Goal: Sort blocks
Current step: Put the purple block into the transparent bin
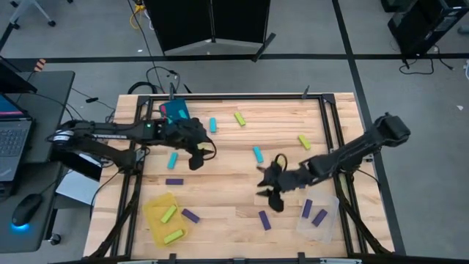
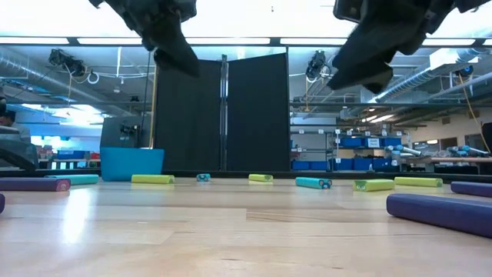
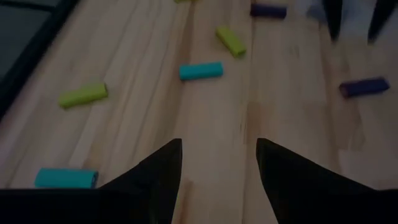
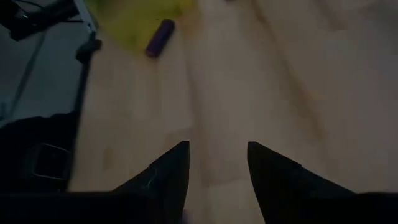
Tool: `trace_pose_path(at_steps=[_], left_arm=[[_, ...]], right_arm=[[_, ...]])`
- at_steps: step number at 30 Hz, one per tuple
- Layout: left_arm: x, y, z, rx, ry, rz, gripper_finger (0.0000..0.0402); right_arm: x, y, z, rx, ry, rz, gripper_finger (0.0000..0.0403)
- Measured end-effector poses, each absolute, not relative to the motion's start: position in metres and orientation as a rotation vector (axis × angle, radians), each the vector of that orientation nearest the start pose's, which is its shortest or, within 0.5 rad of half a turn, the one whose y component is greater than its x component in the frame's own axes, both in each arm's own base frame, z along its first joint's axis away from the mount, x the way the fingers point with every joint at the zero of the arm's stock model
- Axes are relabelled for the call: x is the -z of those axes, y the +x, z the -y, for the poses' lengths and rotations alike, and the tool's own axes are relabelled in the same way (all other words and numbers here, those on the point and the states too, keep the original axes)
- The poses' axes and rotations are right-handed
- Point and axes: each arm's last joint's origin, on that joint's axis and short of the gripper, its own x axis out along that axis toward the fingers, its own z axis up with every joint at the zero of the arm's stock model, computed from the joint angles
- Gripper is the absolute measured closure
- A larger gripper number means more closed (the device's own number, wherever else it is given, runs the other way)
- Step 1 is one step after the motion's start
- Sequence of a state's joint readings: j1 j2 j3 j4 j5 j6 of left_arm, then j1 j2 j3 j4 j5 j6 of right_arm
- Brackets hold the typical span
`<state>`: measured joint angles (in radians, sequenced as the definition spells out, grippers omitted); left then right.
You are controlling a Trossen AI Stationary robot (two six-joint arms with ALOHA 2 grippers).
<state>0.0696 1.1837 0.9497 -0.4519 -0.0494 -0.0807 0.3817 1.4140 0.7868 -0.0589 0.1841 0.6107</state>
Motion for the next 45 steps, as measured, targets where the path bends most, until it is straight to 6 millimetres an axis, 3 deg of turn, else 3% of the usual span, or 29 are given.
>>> trace_pose_path(at_steps=[7,12,17,22,33,41,45], left_arm=[[-0.309,0.219,-0.017,-0.139,-0.074,-0.634,0.0188],[-0.318,0.200,-0.016,-0.145,-0.056,-0.617,0.0188],[-0.327,0.186,-0.015,-0.145,-0.045,-0.578,0.0188],[-0.333,0.175,-0.014,-0.135,-0.005,-0.553,0.0188],[-0.338,0.166,-0.014,-0.138,0.036,-0.529,0.0188],[-0.337,0.164,-0.014,-0.133,0.054,-0.543,0.0188],[-0.336,0.163,-0.014,-0.133,0.054,-0.551,0.0188]], right_arm=[[-0.186,0.286,-0.134,0.032,0.504,-0.734,0.0221],[-0.202,0.310,-0.156,0.087,0.476,-0.850,0.0219],[-0.223,0.329,-0.172,0.275,0.446,-0.997,0.0219],[-0.222,0.337,-0.187,0.482,0.468,-1.133,0.0219],[-0.182,0.346,-0.218,0.648,0.665,-1.239,0.0200],[-0.180,0.338,-0.229,0.719,0.735,-1.227,0.0148],[-0.167,0.338,-0.232,0.762,0.741,-1.233,0.0132]])
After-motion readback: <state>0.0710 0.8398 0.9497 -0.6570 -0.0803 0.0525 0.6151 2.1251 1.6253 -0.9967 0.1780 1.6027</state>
